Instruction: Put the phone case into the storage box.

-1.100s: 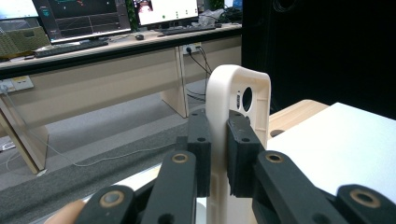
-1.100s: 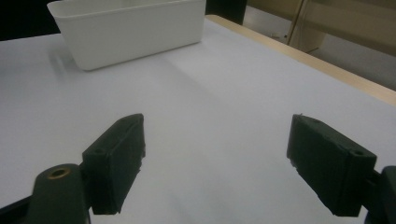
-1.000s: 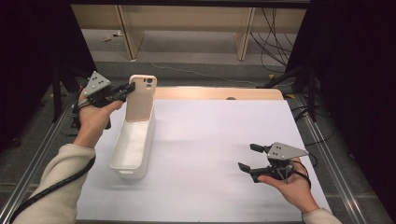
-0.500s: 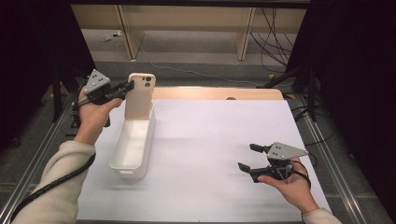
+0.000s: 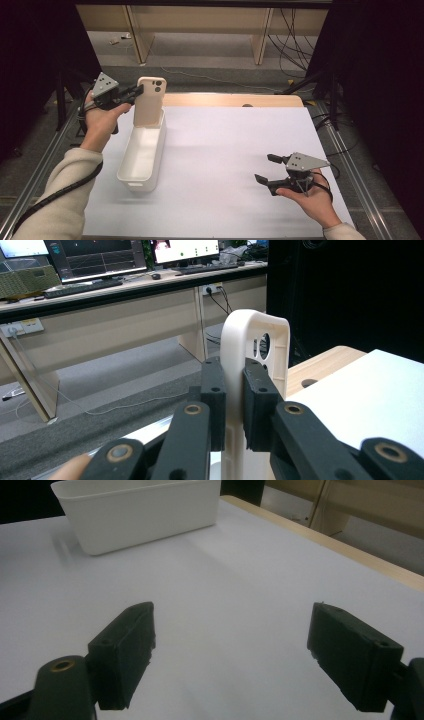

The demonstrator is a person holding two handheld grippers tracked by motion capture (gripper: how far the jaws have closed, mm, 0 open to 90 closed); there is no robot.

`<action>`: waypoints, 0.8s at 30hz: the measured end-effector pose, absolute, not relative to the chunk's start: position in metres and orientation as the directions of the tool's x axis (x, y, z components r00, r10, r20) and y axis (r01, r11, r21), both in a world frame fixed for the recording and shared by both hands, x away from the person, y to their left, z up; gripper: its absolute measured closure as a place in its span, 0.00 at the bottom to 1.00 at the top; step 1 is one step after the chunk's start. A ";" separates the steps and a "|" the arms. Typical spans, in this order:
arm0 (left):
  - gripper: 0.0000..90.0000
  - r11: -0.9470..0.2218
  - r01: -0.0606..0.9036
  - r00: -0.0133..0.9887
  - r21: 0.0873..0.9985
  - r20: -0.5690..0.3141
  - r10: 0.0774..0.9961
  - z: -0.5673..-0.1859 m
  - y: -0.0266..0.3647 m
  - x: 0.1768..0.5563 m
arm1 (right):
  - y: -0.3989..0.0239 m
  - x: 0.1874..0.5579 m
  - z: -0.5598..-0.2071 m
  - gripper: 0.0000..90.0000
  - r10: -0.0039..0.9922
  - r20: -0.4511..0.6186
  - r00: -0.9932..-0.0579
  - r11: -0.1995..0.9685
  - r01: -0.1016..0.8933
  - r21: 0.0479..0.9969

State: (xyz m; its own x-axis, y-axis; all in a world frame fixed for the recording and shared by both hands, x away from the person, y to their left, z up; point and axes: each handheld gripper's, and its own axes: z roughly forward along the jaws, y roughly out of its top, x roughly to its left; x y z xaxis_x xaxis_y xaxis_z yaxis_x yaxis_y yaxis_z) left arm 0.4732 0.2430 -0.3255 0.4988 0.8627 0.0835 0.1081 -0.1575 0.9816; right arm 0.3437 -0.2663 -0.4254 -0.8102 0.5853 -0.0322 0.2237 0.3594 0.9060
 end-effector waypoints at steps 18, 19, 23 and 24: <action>0.90 -0.160 0.113 0.497 0.981 0.084 0.864 -0.326 0.243 0.481 | -0.266 0.344 -0.426 0.23 0.585 -0.033 -0.811 0.361 0.223 0.905; 0.90 -0.161 0.113 0.497 0.980 0.084 0.864 -0.326 0.243 0.481 | -0.266 0.344 -0.426 0.23 0.584 -0.034 -0.811 0.361 0.223 0.905; 0.90 -0.161 0.117 0.496 0.980 0.083 0.864 -0.328 0.242 0.484 | -0.267 0.344 -0.426 0.23 0.584 -0.034 -0.811 0.361 0.222 0.906; 0.90 -0.163 0.118 0.496 0.980 0.084 0.864 -0.328 0.242 0.484 | -0.267 0.344 -0.426 0.23 0.584 -0.034 -0.811 0.361 0.222 0.906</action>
